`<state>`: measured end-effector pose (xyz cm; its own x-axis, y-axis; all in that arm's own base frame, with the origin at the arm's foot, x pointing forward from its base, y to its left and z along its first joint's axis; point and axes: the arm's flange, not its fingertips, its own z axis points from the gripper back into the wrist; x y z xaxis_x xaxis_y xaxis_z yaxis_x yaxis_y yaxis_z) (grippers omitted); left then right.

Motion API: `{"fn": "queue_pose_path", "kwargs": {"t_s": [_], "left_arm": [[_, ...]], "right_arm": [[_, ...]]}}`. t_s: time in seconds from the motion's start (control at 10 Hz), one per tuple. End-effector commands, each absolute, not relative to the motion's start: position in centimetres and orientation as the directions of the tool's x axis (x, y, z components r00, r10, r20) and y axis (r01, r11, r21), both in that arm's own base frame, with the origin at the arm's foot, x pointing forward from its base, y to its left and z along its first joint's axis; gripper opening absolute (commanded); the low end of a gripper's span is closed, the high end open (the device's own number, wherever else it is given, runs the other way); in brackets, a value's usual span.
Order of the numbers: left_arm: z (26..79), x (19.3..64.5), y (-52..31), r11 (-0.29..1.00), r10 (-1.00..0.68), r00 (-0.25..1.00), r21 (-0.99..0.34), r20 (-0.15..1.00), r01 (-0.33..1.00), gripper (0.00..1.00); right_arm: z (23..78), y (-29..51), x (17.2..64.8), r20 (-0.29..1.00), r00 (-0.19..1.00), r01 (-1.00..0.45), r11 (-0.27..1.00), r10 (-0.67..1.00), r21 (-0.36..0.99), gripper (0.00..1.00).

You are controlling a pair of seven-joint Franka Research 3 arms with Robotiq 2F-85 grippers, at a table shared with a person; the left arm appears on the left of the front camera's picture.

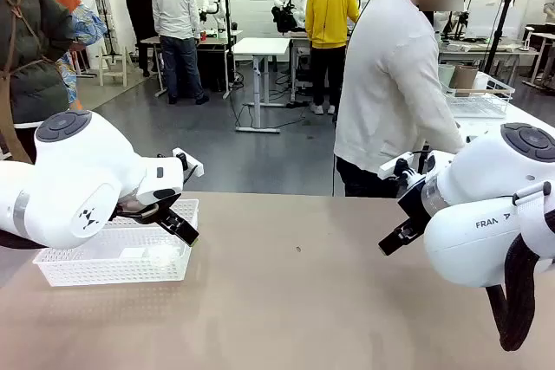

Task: Clean and organize the cups into the basket.
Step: Pick up the Organizing basket and move it to the center of the table, then pick up the Reusable plastic cup from the right side of the table and place it inside the Organizing basket.

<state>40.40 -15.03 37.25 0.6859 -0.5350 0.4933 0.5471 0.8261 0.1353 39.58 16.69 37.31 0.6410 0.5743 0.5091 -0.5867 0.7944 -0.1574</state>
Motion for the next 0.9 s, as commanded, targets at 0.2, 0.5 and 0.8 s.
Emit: {"fn": "queue_pose_path", "kwargs": {"t_s": [0.2, 0.5, 0.8], "left_arm": [[37.24, 40.38, -15.04, 0.826, -0.535, 0.686, 0.135, 0.493, 0.547, 1.00], [37.24, 40.38, -15.04, 0.826, -0.535, 0.686, 0.135, 0.493, 0.547, 1.00], [37.24, 40.38, -15.04, 0.826, -0.535, 0.686, 0.135, 0.493, 0.547, 1.00]], "right_arm": [[37.31, 16.70, 39.58, 0.509, 0.641, -0.587, 0.794, 0.574, -0.157, 1.00], [37.31, 16.70, 39.58, 0.509, 0.641, -0.587, 0.794, 0.574, -0.157, 1.00], [37.31, 16.70, 39.58, 0.509, 0.641, -0.587, 0.794, 0.574, -0.157, 1.00]]}}
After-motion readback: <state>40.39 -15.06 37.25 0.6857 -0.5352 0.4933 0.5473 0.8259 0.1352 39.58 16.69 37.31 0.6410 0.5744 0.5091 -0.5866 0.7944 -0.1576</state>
